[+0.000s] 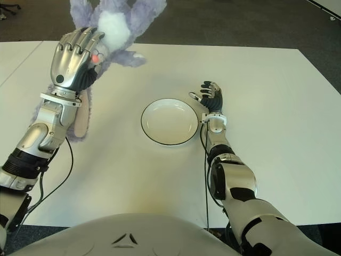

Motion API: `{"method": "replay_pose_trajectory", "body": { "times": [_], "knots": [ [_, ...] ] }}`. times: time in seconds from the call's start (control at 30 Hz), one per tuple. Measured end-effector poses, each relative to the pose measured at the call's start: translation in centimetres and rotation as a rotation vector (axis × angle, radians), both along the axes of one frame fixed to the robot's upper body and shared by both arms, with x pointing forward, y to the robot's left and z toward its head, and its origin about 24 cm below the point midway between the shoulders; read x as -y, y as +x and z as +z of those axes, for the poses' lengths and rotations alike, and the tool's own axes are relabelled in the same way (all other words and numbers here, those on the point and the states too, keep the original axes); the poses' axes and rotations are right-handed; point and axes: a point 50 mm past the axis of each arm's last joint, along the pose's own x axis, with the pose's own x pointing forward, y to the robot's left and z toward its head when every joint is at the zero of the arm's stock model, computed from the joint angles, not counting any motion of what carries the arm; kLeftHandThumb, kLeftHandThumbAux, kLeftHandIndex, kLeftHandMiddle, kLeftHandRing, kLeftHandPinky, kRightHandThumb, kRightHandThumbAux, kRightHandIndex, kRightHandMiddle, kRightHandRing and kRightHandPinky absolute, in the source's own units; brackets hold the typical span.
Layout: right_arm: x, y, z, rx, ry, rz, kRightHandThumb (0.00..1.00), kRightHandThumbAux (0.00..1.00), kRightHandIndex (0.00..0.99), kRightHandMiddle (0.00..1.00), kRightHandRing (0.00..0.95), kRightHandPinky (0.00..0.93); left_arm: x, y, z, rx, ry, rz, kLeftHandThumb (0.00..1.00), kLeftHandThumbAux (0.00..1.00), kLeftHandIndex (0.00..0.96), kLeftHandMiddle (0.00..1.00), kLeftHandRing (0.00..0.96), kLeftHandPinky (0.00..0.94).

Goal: Put the doll into the plate.

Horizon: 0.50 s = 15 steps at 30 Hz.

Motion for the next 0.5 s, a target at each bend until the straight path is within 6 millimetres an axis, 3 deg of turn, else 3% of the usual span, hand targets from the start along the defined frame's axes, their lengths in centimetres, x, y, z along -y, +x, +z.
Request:
{"method": "replay_pose_trajectory", "body": {
  "times": [0.5],
  "knots": [
    [-0.1,0.0,0.0,0.001,-0.021,-0.012,0.000,0.812,0.249,0.324,0.332,0.318,2.3,-1.1,1.3,-0.022,-0.004,-0.106,0.746,0.693,0.442,0.859,0.876,0.889]
  ]
}}
